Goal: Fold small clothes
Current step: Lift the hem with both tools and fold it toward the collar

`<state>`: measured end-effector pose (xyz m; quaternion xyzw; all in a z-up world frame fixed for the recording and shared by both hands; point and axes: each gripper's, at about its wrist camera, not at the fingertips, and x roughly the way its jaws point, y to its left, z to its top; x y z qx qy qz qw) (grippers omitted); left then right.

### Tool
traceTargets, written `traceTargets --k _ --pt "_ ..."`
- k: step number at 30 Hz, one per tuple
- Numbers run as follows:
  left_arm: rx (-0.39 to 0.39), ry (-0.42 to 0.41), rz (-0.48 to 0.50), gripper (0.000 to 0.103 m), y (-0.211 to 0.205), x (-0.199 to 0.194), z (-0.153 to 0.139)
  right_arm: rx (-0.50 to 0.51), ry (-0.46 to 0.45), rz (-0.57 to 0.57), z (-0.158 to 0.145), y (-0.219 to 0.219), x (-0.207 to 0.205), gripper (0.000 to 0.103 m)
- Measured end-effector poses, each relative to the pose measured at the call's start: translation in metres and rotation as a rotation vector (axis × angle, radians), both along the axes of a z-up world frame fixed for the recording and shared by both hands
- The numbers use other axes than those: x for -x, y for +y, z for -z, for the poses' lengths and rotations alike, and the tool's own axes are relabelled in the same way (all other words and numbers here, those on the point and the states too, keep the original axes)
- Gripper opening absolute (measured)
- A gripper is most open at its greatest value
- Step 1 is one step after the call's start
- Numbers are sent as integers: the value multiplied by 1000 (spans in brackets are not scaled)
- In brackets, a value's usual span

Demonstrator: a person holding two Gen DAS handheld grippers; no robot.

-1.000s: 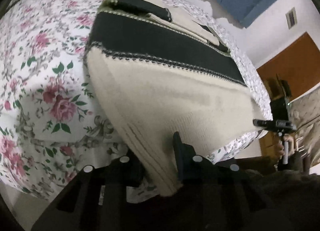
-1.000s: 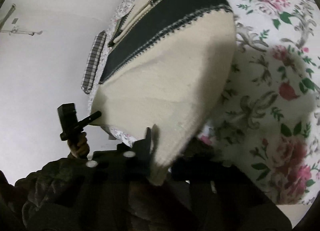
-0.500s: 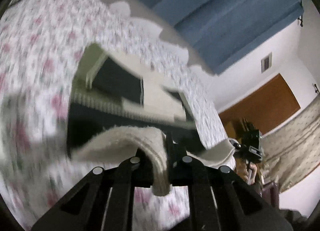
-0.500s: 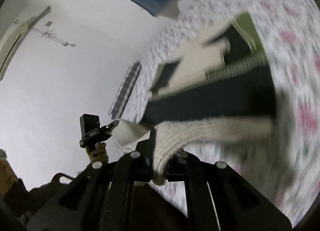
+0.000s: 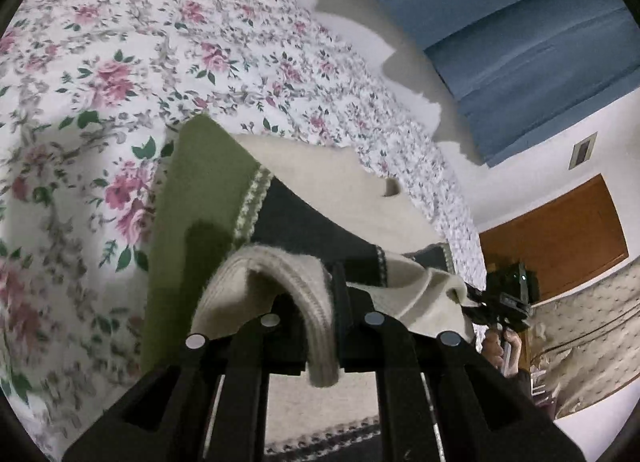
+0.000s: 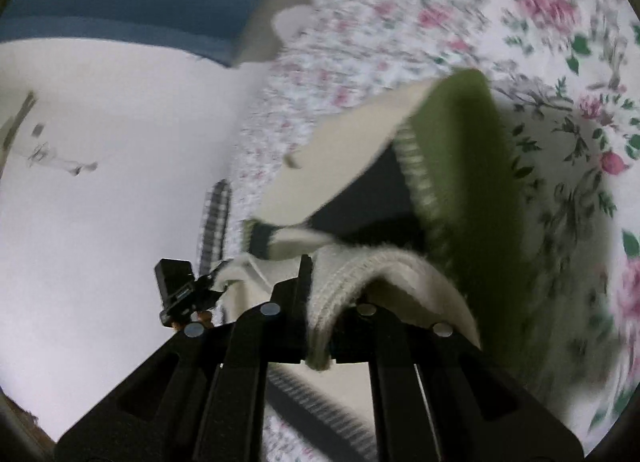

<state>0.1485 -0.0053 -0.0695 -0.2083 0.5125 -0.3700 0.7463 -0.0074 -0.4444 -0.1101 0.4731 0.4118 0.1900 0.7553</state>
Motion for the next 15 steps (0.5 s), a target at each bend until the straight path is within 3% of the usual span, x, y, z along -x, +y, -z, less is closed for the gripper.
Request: traceTargets --k 3,4,5,8,9,10,15 --pt "-9 -40 41 14 1 6 -14 11 -11 -21 0 1 -3 9" --pt "-8 -51 50 20 2 9 -18 12 -17 -28 -2 1 -3 12" --pt "1 -68 56 31 6 13 -25 18 -32 -39 -7 2 -1 14" --pt "16 -148 25 61 21 20 -42 32 -104 -39 -24 1 7 35" --pt "22 -172 20 62 25 19 -47 34 -124 -37 -28 -1 11 45" --pt "15 -189 15 62 27 17 -49 42 -140 -31 -30 -5 14 48" --pt "-70 -177 24 62 24 -2 -36 123 -172 43 -42 -24 21 48"
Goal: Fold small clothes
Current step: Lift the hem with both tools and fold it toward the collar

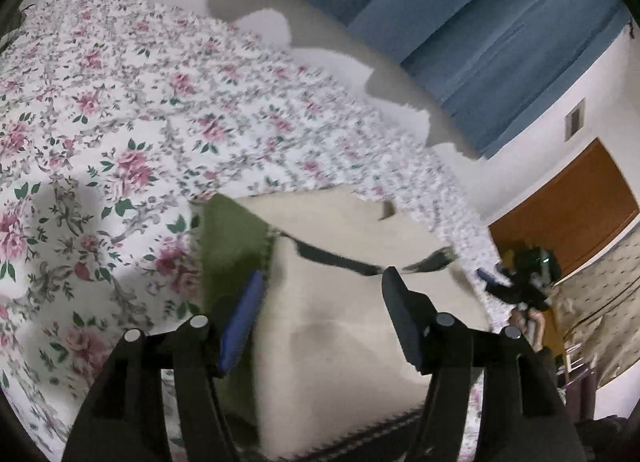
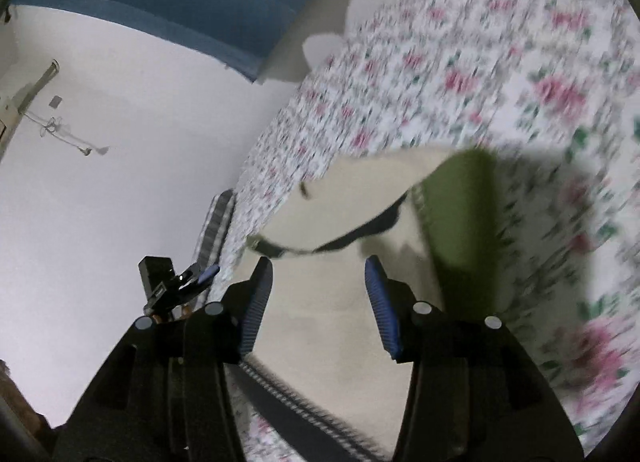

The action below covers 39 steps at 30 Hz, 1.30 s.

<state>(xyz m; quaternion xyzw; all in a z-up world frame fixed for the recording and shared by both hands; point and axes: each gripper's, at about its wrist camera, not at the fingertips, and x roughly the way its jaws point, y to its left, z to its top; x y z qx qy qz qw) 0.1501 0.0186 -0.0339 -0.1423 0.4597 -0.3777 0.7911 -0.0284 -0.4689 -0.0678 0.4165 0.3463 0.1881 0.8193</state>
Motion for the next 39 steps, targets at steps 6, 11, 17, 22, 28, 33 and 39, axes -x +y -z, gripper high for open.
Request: traceTargets --k 6,11,17,22,28,33,39 --pt "-69 40 30 62 -9 -11 24 64 51 37 10 -9 -17 48" --pt "-100 40 53 62 -16 -15 31 108 77 9 19 -1 -29 48" --pt "-183 20 100 52 -30 -15 32 151 85 -13 20 5 -40 48" --pt "-295 -22 113 44 -44 -12 33 240 94 -49 18 18 -47 48" --pt "-399 -75 109 24 -54 -8 33 328 113 -82 17 32 -49 32" --pt "-435 -125 93 8 -57 -1 28 411 124 -63 14 42 -46 7" --pt "-395 -205 40 7 -57 6 1 465 26 -38 -23 51 -35 6"
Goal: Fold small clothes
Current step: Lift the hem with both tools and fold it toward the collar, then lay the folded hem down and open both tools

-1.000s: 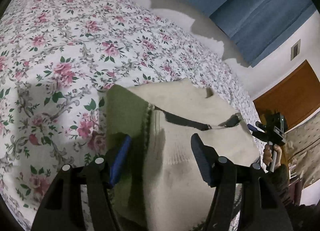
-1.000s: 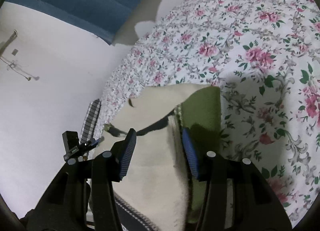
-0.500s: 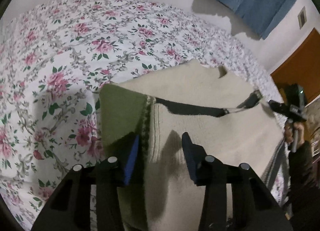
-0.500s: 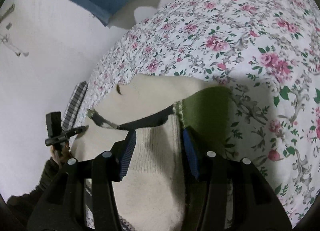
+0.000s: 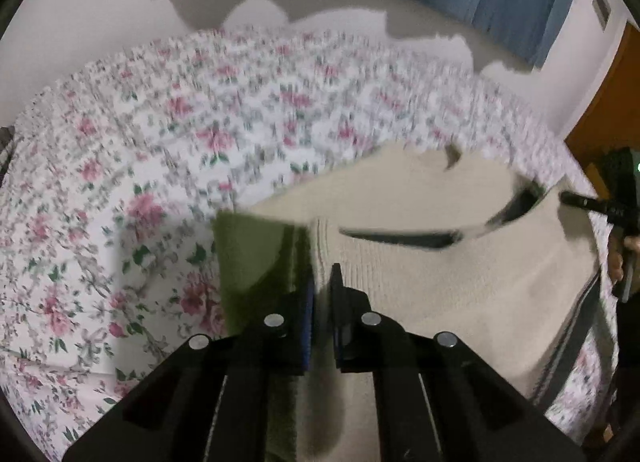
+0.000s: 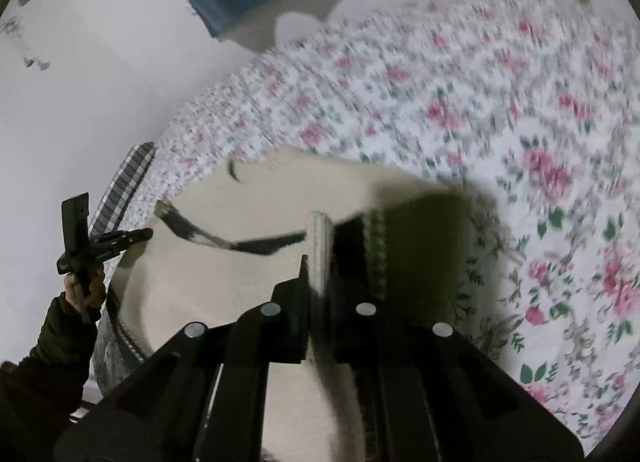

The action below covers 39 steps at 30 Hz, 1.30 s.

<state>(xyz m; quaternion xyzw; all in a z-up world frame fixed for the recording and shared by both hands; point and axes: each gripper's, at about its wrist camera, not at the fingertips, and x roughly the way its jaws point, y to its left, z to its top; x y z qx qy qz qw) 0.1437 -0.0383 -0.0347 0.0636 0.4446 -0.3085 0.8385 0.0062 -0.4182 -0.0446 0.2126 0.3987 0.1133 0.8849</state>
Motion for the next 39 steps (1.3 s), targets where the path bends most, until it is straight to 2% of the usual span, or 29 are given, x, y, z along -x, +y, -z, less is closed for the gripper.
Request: traceTargets --k 3,7,14,17,22,29,39 --pt "66 -23 -26 7 4 -6 -20 18 -52 -5 -19 2 1 6" --pt "94 -57 -64 7 0 -20 -36 30 -103 8 -39 -1 -6 6" --pt "128 -61 -135 7 -4 -55 -35 -18 -148 67 -49 -24 -33 6" --pt "125 -38 -143 7 -9 -69 -24 -31 -127 86 -41 -32 -48 6" --pt "64 -9 -156 7 -23 -85 4 -44 -40 110 -7 -42 -76 6" --pt "-15 0 -162 7 -27 -87 29 -65 57 133 35 -52 -89 6" --pt "-29 4 -159 8 -28 -87 42 -96 108 146 53 -57 -97 6"
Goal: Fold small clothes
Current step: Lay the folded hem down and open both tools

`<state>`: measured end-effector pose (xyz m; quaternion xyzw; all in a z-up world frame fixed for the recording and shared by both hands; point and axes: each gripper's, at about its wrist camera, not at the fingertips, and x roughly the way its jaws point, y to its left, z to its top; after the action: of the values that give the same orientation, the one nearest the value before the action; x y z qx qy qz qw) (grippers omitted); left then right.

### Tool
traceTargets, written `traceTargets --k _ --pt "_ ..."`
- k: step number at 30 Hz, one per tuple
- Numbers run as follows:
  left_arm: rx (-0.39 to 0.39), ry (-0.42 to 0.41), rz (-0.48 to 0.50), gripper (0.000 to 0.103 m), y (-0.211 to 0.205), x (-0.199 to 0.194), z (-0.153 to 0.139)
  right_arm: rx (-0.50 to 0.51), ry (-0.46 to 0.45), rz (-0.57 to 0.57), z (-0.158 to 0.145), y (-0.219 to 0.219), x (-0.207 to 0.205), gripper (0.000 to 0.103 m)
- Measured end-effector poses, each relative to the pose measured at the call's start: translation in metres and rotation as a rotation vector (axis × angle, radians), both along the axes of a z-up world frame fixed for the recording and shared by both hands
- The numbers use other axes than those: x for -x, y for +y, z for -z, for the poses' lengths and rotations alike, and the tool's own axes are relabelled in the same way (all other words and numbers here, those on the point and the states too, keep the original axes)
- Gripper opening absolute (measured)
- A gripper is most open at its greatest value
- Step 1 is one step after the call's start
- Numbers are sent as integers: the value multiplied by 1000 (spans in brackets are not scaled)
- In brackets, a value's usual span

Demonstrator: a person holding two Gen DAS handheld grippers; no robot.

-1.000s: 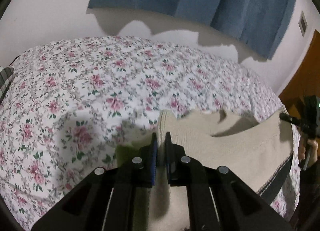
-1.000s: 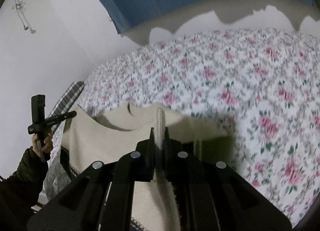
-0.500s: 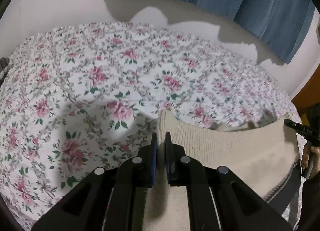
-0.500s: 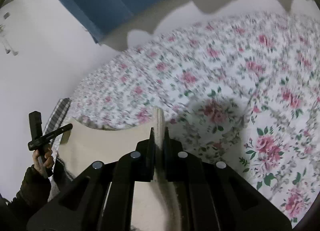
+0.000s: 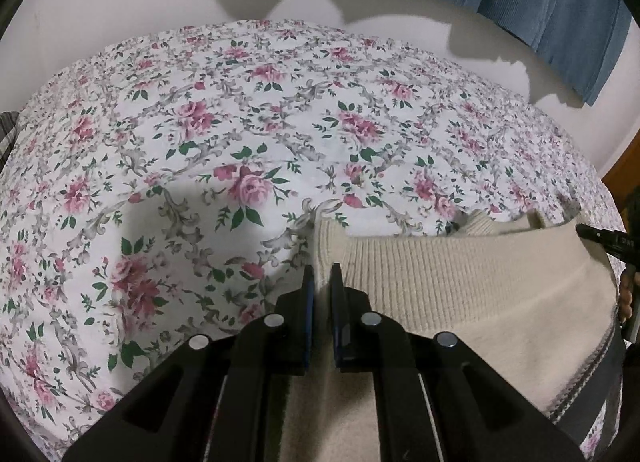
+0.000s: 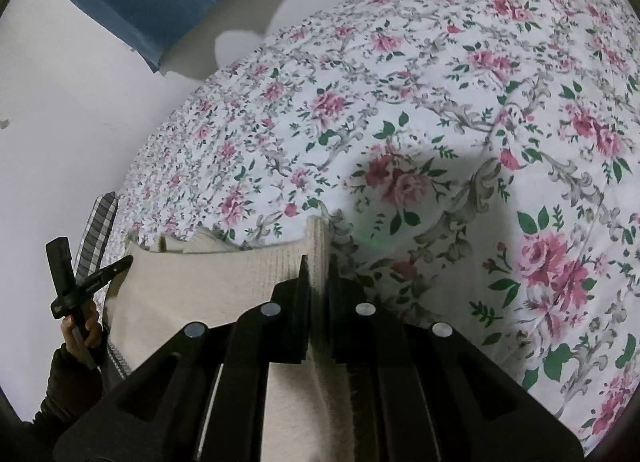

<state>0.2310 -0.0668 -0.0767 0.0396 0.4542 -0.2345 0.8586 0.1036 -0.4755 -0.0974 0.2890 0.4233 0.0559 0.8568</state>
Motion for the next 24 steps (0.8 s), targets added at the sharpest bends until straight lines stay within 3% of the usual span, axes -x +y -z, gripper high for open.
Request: traceTargets --k 16,21,24 --pt "4 7 -8 9 0 -3 9 -69 37 31 10 -10 1 7" --pt "12 24 -17 13 2 -5 7 -75 40 47 9 -10 0 8" --pt "38 25 -32 20 12 3 -7 -65 37 113 4 -17 8 11"
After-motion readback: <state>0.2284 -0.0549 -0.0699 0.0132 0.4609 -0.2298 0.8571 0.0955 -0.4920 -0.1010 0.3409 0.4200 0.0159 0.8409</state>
